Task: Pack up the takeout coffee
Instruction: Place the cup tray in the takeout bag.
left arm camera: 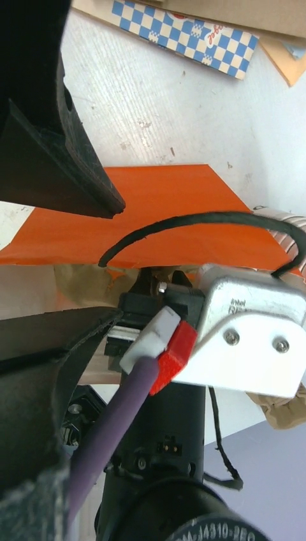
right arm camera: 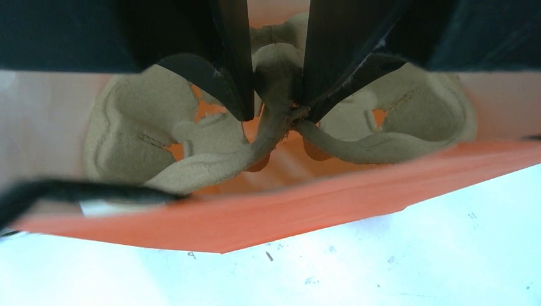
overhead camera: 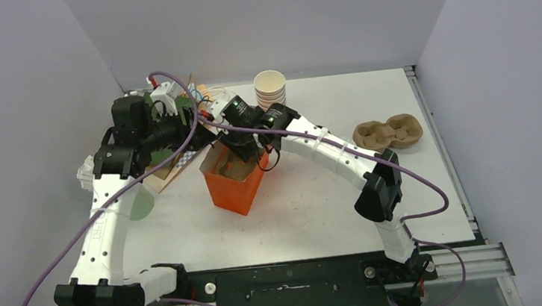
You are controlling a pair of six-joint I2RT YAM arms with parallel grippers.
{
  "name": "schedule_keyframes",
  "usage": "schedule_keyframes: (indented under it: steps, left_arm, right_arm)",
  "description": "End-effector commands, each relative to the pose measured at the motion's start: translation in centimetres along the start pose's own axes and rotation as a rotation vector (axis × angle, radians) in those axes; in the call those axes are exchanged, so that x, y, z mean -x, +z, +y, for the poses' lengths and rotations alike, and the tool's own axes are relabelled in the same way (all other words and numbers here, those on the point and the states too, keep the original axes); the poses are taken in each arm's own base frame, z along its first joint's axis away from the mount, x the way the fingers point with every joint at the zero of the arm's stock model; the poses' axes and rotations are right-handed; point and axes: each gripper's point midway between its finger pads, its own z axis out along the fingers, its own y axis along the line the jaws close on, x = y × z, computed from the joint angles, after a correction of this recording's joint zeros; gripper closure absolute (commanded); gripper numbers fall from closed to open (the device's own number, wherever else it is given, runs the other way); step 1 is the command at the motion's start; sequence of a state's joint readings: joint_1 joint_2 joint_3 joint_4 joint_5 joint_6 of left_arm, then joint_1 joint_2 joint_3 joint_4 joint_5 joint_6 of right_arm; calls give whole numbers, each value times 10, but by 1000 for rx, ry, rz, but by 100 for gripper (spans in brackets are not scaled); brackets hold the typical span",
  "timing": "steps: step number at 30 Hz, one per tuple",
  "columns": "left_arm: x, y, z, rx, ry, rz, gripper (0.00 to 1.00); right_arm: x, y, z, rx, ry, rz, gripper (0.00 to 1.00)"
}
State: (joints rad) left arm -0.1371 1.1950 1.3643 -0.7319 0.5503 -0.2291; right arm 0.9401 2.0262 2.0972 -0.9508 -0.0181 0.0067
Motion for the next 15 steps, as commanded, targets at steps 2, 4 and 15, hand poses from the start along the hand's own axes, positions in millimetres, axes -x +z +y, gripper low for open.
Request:
schedule_keyframes:
  steps: [2,4,15]
  left_arm:
    - [-6,2,8,32,25,9,52]
    - [-7,4,7,20,20,14,54]
    - [-18,10,-1,-47,-19,33,63]
  right_arm:
    - [33,-27,6,-1,-32,-108,68]
    - [38,-30,6,0,-32,-122,66]
    - [40,-33,6,-1,-36,-124,63]
